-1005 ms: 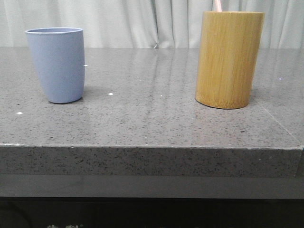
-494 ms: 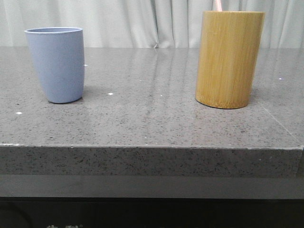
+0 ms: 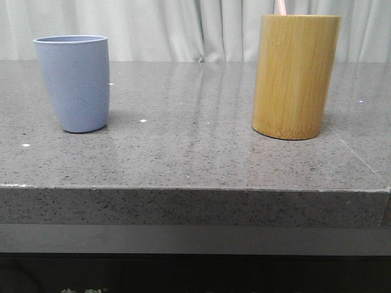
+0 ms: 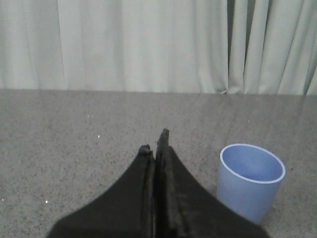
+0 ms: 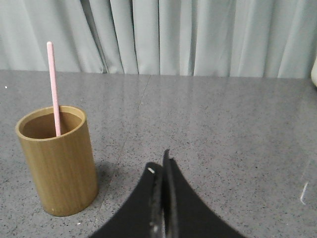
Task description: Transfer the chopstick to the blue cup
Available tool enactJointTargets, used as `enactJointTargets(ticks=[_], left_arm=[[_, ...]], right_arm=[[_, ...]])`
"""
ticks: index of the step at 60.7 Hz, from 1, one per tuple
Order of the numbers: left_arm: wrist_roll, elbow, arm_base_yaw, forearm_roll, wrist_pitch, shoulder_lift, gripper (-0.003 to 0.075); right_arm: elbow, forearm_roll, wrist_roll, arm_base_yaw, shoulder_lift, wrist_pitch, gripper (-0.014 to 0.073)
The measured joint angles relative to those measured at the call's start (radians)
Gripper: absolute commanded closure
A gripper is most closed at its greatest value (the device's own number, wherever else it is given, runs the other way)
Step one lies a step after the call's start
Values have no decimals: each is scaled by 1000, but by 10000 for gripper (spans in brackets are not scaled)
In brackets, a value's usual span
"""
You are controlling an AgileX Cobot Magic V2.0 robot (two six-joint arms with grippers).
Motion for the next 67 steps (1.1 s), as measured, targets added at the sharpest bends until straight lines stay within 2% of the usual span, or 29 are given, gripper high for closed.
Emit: enactJointTargets(ticks=[6, 10, 14, 16, 22, 25, 29, 51, 60, 67], left_arm=[[0, -10, 0, 2, 4, 69, 734], [0, -10, 0, 4, 4, 91, 691], [0, -10, 0, 4, -2, 97, 582], [0, -10, 0, 4, -4, 97, 499], [0, -10, 0, 4, -17, 97, 185], [0, -12, 0, 4, -19, 97, 83], [0, -12, 0, 4, -21, 97, 19], [0, -32, 0, 4, -12, 117, 46], [9, -161, -31, 4, 94, 239, 46], [70, -299, -99, 4, 216, 390, 46]], right_arm=[[-8, 0, 0, 0, 67, 5, 674], [-10, 0, 0, 0, 86, 12, 619], [-10, 0, 0, 0, 89, 13, 494], [-10, 0, 0, 0, 89, 13, 407], [-11, 0, 0, 0, 89, 13, 137], [-11, 0, 0, 0, 89, 13, 33], [-11, 0, 0, 0, 89, 13, -46], [-11, 0, 0, 0, 89, 13, -49], [-11, 0, 0, 0, 89, 13, -49], [-11, 0, 0, 0, 89, 13, -49]])
